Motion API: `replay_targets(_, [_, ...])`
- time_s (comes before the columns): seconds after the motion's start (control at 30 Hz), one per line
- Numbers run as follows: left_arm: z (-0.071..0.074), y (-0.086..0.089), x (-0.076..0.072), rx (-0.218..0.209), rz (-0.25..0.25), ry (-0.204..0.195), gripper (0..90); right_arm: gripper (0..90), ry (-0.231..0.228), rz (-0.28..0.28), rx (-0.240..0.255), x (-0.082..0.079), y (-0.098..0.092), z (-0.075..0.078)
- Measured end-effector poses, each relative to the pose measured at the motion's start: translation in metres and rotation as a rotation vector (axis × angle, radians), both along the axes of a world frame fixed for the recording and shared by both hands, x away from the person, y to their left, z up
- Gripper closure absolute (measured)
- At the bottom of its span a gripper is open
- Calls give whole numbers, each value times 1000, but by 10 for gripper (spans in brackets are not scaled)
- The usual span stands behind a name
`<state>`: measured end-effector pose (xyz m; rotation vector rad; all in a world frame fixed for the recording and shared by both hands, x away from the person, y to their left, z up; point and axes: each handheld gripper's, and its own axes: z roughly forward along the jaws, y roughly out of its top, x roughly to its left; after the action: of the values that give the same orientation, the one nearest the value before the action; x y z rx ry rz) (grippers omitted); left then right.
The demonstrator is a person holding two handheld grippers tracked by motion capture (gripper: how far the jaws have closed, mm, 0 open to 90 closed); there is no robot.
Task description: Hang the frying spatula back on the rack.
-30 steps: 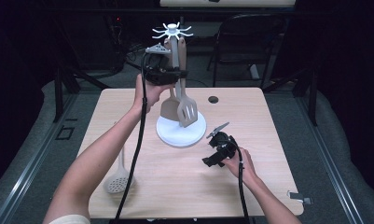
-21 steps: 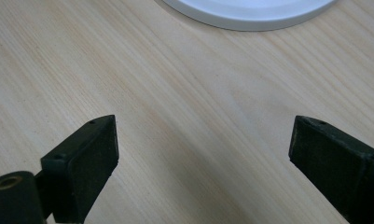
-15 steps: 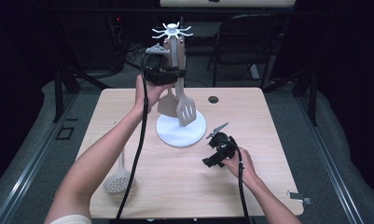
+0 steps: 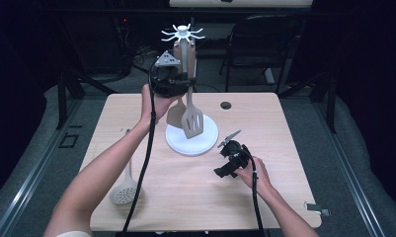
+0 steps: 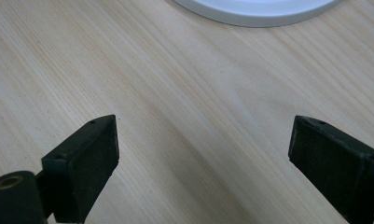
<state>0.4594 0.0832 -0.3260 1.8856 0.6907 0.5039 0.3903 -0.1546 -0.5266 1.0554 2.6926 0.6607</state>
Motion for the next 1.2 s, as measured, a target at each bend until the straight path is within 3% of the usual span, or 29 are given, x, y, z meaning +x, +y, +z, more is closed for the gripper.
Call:
replay_targets(0.2, [-1,7,-6,-8,-23,11,599,82,13,2,3,0,1,0])
replay_targets(0.5, [-11,26,-12,-22,-81,44,582,86,15,5,-13,0,2,-2])
replay_targets(0.6, [-14,35,-14,-8,-83,42,621,86,13,7,-15,0,2,-3])
replay_targets(0.97, [-9,68,1,-51,-23,54,889,90,27,6,-23,1,3,-5])
replay_targets(1.2, [4,72,6,-47,-6,40,899,90,25,0,-26,1,2,-5])
